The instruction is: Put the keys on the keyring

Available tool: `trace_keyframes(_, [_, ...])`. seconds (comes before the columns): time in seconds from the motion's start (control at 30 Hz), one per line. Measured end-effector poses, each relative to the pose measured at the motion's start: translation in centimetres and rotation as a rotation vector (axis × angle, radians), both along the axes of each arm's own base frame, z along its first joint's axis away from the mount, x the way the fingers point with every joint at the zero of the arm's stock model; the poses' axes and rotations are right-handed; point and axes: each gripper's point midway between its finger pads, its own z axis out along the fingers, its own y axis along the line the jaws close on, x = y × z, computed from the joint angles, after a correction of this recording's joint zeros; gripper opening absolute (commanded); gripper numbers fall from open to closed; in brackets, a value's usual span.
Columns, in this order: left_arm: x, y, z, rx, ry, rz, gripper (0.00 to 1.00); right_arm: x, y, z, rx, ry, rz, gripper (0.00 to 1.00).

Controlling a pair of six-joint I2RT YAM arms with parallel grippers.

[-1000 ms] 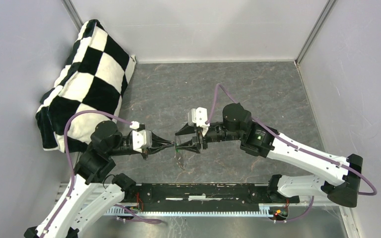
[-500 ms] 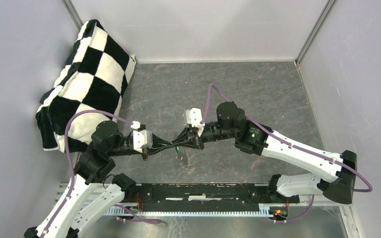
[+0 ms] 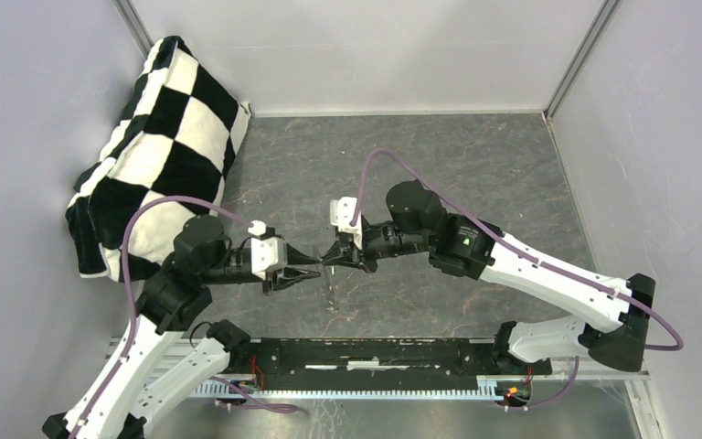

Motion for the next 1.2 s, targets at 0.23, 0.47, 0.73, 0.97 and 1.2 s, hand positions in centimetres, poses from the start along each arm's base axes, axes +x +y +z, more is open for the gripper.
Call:
trace_keyframes(0.23, [1.0,-0.2,-1.1,0.117,0.014,-0.032,0.28,1.1,0.1,-2.0,-0.131,0.000,-0.029,0.00])
trace_keyframes(0.47, [1.5,-0.4,-2.3,0.164,0.035,-0.046,0.08,1.0,-0.1,-3.4,-0.208,0.004,-0.030,0.00])
trace_keyframes(0.73, [1.6,-0.4,-2.1,0.167,0.022,-0.053,0.05,0.6,0.0,-3.0,-0.203,0.019,-0.020,0.00])
trace_keyframes(0.97, [1.3,-0.2,-2.1,0.169,0.028,-0.055,0.02,0.0,0.3,-2.9,-0.182,0.073,-0.007,0.15])
trace_keyframes(1.2, [1.5,0.0,-1.0,0.129,-0.010,-0.012,0.02,0.6,-0.1,-0.9,-0.047,0.097,-0.054,0.49])
